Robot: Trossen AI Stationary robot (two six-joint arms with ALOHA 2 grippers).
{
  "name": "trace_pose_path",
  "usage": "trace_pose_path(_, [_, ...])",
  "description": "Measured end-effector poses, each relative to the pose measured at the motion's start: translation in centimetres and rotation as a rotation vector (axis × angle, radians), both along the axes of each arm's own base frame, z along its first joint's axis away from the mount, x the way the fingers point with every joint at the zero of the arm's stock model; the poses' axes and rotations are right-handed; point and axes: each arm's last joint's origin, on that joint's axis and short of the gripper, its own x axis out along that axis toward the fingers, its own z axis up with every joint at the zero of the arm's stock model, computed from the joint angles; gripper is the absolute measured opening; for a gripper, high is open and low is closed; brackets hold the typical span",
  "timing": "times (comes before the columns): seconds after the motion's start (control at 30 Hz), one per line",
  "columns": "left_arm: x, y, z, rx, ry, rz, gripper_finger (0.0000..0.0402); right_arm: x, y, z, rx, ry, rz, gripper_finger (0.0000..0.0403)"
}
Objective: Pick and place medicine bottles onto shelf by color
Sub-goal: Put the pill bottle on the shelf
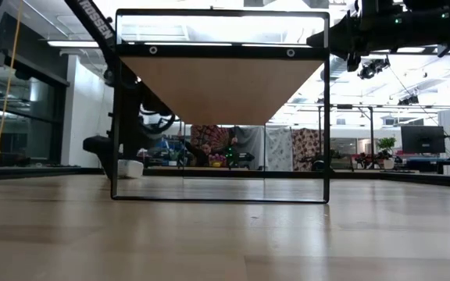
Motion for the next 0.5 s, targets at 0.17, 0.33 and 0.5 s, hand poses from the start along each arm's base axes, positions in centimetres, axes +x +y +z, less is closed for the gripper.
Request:
trace_pose_path(0.17, [0.18, 0.28, -0.73, 0.027, 0.032, 0.016, 0.0321, 0.0, -0.01, 0.0, -0.002, 0.001, 0.0, 0.0])
trace_pose_path(0.33, [0.15, 0.28, -0.8, 0.025, 0.037, 0.014, 0.032, 0.0, -0.01, 0.0, -0.007, 0.002, -0.001, 0.0])
trace_pose_path(0.5, [0.16, 0.17, -0.86, 0.027, 0.041, 0.027, 0.0295, 0.0, 0.0, 0.0, -0.007, 0.002, -0.001, 0.0])
